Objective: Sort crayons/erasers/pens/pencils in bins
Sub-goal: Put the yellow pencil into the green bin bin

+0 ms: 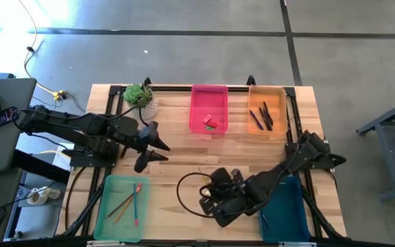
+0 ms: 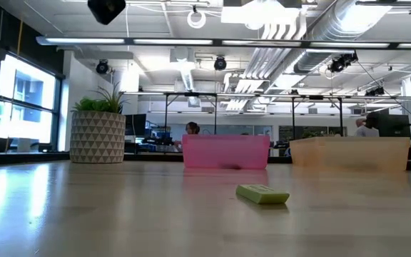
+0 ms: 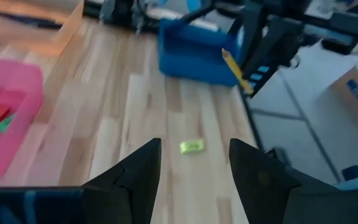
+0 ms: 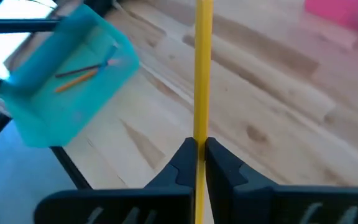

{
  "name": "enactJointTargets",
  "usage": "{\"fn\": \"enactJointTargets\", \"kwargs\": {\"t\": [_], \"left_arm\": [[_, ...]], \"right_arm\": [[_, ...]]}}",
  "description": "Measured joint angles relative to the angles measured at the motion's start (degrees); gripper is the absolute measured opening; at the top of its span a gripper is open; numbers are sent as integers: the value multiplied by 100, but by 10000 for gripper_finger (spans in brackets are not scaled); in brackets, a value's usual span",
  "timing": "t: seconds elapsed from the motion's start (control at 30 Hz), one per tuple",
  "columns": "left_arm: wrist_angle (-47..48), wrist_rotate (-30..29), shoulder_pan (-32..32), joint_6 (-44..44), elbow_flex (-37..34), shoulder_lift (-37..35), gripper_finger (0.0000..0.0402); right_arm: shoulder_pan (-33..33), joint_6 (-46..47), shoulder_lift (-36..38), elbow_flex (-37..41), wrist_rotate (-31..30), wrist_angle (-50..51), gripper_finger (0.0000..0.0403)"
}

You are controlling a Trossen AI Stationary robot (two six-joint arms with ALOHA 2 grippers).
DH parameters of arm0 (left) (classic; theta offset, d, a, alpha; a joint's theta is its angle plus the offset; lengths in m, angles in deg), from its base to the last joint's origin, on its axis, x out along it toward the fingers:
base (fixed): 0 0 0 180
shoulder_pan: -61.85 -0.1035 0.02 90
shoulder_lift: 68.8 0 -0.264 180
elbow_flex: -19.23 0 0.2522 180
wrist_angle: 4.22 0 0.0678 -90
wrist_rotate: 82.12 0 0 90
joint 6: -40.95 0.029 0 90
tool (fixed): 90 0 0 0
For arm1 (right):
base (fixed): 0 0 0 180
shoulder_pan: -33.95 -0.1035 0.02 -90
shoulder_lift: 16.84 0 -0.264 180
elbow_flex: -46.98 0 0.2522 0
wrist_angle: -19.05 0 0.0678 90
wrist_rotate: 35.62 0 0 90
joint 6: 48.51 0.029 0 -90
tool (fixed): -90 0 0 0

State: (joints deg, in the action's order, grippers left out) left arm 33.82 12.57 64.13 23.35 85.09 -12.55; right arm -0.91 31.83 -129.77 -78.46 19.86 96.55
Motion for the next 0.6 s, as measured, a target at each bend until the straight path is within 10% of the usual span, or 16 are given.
{"fn": "enactJointTargets", "kwargs": {"t": [0.6], "left_arm": [[-2165,-16,539,-191,4,824,177]], "right_arm": [[645,-3010,494,-11,-239,-1233,0]]}}
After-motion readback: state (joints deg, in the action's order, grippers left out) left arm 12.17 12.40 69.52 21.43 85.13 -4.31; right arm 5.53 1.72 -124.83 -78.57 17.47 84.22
